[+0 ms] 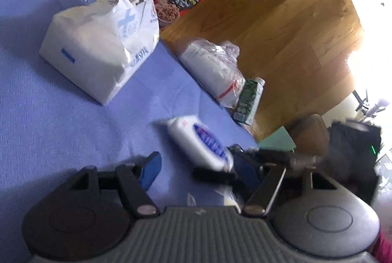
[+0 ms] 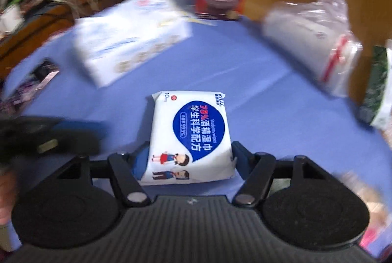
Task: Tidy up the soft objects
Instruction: 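Grasp the white wipes pack with both grippers together, then place the white wipes pack into the pink tin and release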
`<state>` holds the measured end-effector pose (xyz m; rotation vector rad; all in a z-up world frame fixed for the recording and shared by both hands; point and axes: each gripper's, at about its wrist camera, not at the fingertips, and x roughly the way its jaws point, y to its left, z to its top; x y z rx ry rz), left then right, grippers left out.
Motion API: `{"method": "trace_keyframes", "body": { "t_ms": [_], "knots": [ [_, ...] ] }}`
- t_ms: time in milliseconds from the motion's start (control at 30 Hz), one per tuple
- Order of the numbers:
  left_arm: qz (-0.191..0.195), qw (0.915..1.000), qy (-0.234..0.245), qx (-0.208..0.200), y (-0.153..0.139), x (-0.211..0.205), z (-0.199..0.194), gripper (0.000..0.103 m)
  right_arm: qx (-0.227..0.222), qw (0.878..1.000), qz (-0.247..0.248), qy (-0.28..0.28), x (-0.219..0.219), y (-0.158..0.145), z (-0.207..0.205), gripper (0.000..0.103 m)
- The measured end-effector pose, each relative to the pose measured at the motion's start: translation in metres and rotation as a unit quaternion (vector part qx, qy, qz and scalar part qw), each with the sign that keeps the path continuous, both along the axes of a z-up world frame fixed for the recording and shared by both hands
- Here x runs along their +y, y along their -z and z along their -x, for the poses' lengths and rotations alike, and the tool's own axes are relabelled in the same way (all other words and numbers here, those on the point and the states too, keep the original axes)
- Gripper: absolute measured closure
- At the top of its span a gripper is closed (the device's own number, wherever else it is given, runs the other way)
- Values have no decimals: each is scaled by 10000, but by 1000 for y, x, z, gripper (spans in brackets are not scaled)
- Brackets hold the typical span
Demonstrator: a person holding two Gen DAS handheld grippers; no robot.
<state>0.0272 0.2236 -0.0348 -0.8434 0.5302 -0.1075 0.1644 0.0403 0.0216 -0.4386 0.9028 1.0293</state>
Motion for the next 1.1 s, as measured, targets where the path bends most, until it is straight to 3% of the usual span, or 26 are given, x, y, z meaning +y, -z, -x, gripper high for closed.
{"method": "trace_keyframes", "body": {
  "t_ms": [100, 167, 233, 300, 433, 600, 800, 933, 1100],
  "knots": [
    [25, 9999, 110, 71, 0, -7, 5, 38, 169, 9995, -251, 40, -9, 5, 31, 31],
    [-61, 9998, 135, 123, 0, -15, 13, 48, 86, 9990, -399, 172, -17, 7, 49, 31],
    [-72, 9996, 191, 193, 3, -21, 22, 66, -9, 9976, -596, 367, -33, 8, 64, 31],
    [9, 9993, 291, 225, 7, -26, 31, 74, -37, 9950, -833, 550, -49, 8, 75, 31],
    [-42, 9983, 524, 243, 4, -52, 41, 76, -91, 9901, -1160, 785, -78, 10, 92, 32],
    [-139, 9959, 892, -52, -25, -88, 33, 76, -286, 9763, -1667, 1351, -109, -6, 107, 32],
    [-683, 9818, 1719, -424, -73, -171, -10, 76, -1148, 9426, -2211, 2221, -172, -30, 118, 32],
    [-996, 9639, 2388, -623, -94, -243, -53, 76, -1586, 9153, -2305, 2898, -225, -36, 113, 32],
    [-1150, 9405, 3118, -708, -98, -324, -99, 76, -1893, 8790, -2248, 3756, -298, -42, 101, 32]
  ]
}}
